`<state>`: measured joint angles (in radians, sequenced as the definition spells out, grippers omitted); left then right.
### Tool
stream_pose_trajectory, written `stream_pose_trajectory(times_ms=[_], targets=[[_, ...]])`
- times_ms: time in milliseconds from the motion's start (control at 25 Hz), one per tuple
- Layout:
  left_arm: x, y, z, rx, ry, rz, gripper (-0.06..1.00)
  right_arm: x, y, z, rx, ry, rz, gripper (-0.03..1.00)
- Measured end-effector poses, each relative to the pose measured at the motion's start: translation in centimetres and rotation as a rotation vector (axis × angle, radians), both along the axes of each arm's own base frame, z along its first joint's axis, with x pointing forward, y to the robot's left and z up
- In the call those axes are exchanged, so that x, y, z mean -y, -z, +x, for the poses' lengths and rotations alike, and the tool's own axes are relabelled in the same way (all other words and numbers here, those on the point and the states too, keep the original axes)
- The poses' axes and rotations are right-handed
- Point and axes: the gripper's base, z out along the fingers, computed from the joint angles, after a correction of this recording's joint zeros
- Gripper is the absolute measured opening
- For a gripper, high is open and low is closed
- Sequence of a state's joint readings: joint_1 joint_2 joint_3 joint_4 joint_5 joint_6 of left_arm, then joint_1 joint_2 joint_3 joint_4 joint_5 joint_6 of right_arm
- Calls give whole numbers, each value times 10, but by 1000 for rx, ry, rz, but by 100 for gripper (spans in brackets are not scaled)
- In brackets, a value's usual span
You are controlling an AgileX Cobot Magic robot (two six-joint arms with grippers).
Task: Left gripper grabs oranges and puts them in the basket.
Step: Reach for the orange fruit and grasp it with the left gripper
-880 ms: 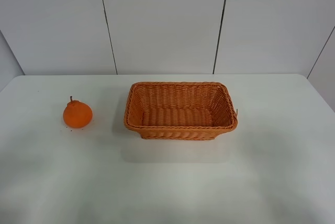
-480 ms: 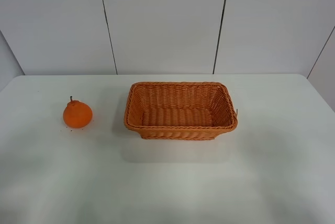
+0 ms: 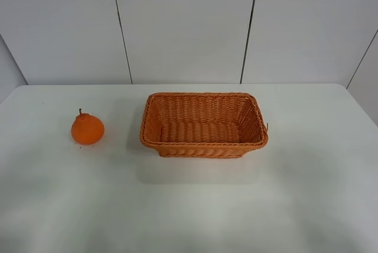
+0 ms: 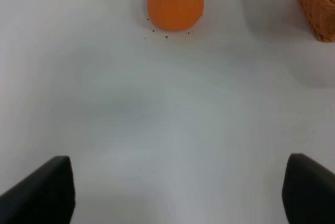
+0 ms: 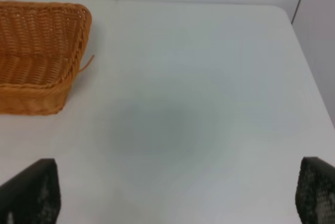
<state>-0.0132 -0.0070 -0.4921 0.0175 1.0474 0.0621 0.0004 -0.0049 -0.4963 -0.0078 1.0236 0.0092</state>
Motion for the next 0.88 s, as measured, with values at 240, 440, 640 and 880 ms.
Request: stream_pose_trajectory(times_ms=[240, 440, 640, 880], targets=[[-2, 0, 0, 0, -16, 24, 90, 0, 0, 0, 0, 0, 0, 69], [-5, 0, 0, 1, -35, 53, 90, 0, 0, 0, 0, 0, 0, 69], [-6, -2, 0, 14, -39, 57, 90, 0, 0, 0, 0, 0, 0, 69], [-4, -12, 14, -39, -30, 46, 90, 0, 0, 0, 0, 0, 0, 69]])
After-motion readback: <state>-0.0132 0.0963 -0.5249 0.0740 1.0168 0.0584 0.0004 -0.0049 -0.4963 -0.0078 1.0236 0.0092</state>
